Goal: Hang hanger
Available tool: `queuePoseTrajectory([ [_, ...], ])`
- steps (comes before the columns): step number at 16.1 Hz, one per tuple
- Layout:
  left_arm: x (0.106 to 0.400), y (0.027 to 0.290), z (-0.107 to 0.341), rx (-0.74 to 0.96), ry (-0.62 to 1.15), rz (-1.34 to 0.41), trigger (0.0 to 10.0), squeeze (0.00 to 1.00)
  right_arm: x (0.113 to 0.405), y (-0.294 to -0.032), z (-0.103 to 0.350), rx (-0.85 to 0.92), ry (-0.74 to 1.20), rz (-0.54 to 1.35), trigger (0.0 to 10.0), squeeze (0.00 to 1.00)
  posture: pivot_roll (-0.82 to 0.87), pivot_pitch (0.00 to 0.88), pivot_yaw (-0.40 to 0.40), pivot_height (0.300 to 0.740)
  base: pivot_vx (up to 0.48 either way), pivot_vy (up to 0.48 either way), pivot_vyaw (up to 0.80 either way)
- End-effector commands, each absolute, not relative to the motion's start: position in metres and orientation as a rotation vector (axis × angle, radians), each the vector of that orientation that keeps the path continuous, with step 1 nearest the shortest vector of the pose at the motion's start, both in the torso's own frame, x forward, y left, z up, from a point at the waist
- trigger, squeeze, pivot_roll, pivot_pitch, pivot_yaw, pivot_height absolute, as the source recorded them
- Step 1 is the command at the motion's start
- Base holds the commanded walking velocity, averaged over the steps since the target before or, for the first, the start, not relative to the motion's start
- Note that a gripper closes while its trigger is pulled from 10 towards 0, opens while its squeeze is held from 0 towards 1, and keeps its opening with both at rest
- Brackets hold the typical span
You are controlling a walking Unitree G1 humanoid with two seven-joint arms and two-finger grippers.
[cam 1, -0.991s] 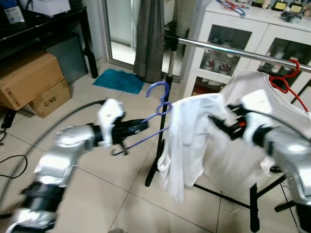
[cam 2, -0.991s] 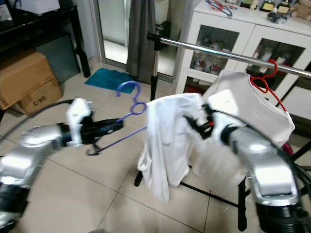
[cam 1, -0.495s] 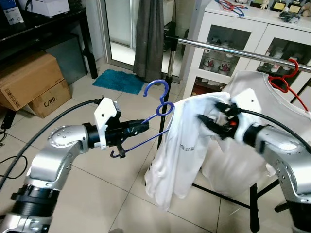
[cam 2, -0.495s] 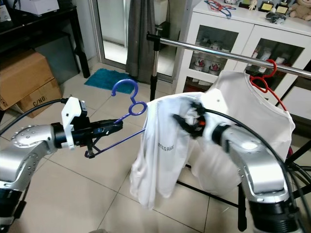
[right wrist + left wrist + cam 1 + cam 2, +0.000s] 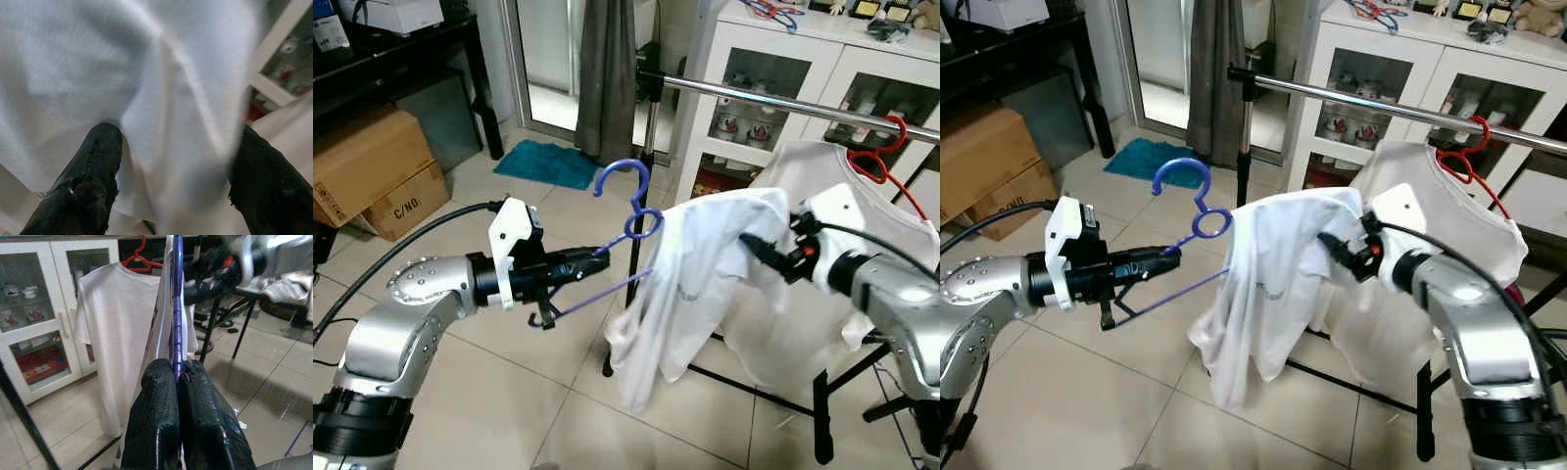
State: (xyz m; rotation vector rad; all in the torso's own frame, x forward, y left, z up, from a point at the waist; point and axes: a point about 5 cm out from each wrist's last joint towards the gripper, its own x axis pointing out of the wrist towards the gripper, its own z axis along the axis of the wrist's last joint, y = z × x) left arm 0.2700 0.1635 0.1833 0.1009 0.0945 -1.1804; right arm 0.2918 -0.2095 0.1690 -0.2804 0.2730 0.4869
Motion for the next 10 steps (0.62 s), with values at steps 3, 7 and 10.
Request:
queuePoseTrajectory([
  [3, 0.265, 0.17, 0.199, 0.109, 0.047, -1.178, 0.0, 0.0, 0.294, -0.21, 0.167, -0.265, 0.271, 0.524, 0.0, 0.0, 0.01, 0.0, -0.045, 0.74, 0.0, 0.0, 0.0],
  [7, 0.262, 0.176, 0.2, 0.108, 0.059, -1.155, 0.0, 0.0, 0.294, -0.215, 0.162, -0.272, 0.294, 0.522, 0.0, 0.0, 0.01, 0.0, -0.045, 0.74, 0.0, 0.0, 0.0],
  [10, 0.261, 0.178, 0.201, 0.104, 0.063, -1.148, 0.0, 0.0, 0.294, -0.215, 0.16, -0.267, 0.302, 0.534, 0.0, 0.0, 0.01, 0.0, -0.045, 0.74, 0.0, 0.0, 0.0],
])
